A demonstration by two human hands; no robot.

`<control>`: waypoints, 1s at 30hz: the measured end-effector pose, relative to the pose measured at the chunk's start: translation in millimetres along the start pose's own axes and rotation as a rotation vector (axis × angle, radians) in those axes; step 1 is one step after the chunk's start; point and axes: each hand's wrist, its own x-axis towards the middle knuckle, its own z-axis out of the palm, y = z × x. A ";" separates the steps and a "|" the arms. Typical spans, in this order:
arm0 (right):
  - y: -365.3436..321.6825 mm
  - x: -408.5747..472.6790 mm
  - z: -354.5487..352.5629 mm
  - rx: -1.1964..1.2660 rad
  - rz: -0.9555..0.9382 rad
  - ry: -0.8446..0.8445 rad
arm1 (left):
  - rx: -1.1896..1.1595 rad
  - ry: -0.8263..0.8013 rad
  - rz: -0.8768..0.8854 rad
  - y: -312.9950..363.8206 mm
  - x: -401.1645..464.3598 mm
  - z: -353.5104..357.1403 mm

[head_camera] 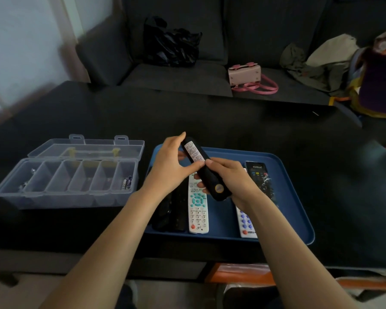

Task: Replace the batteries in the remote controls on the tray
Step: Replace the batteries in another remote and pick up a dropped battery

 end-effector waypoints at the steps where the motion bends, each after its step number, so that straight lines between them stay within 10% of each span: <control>1: 0.2 0.5 0.4 -0.008 -0.009 0.002 | 0.053 0.002 0.030 0.2 -0.5 -1.4; 16: -1.1 -1.1 12.0 -0.069 -0.090 0.079 | 0.518 -0.125 0.105 18.5 -10.7 -2.3; 25: -4.8 -3.7 4.6 0.105 -0.004 0.036 | 0.263 -0.025 0.399 8.5 -6.1 -2.8; 30: -5.3 -6.0 7.2 0.133 0.007 0.034 | -0.053 0.170 0.262 6.8 0.6 -0.8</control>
